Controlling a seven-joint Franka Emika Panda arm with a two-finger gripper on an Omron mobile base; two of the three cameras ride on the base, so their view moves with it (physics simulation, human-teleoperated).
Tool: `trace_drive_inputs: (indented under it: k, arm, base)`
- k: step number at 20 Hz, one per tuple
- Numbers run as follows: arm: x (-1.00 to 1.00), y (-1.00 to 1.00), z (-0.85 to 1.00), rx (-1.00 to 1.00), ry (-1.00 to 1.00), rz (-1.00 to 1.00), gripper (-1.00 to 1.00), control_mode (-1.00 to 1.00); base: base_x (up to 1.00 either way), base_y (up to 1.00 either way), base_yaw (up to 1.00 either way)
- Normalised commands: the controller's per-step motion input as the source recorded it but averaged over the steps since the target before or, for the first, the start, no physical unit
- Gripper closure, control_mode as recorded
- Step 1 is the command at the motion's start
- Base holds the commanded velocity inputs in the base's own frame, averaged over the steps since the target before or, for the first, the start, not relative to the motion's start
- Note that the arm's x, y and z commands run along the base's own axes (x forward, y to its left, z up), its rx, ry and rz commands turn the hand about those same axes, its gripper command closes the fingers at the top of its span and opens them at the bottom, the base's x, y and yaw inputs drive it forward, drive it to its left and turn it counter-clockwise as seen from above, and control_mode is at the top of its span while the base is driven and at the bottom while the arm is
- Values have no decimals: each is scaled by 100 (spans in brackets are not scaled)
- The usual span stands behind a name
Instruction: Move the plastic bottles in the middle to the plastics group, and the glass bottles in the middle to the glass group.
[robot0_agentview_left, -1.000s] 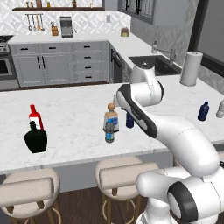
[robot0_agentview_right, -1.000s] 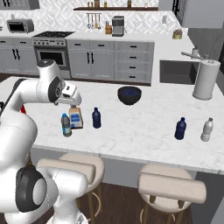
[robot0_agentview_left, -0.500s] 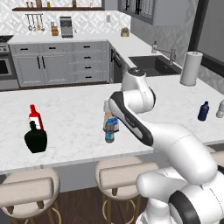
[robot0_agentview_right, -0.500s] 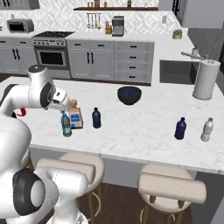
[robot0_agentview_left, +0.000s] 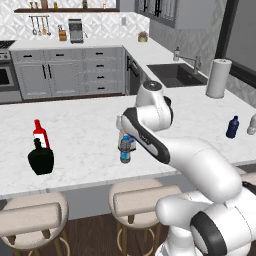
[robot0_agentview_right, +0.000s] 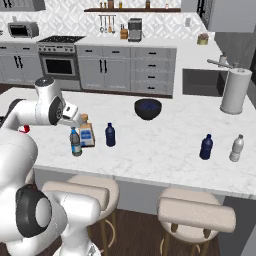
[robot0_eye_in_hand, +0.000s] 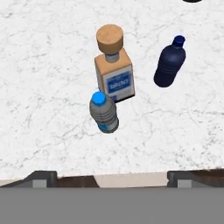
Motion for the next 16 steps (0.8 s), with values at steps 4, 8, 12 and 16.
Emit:
trace_drive_inputs:
  k: [4,8,12,16]
  arm:
    - [20,0,-17,0,0,0,-100,-100]
    - [34,0,-31,0,0,0,-100,-100]
    - [6,0,-11,0,4,0,-100,-100]
    - [7,0,-51,0,5,1,-100,-100]
  base:
    - [0,0,0]
    - [0,0,0]
    - [0,0,0]
    - [0,0,0]
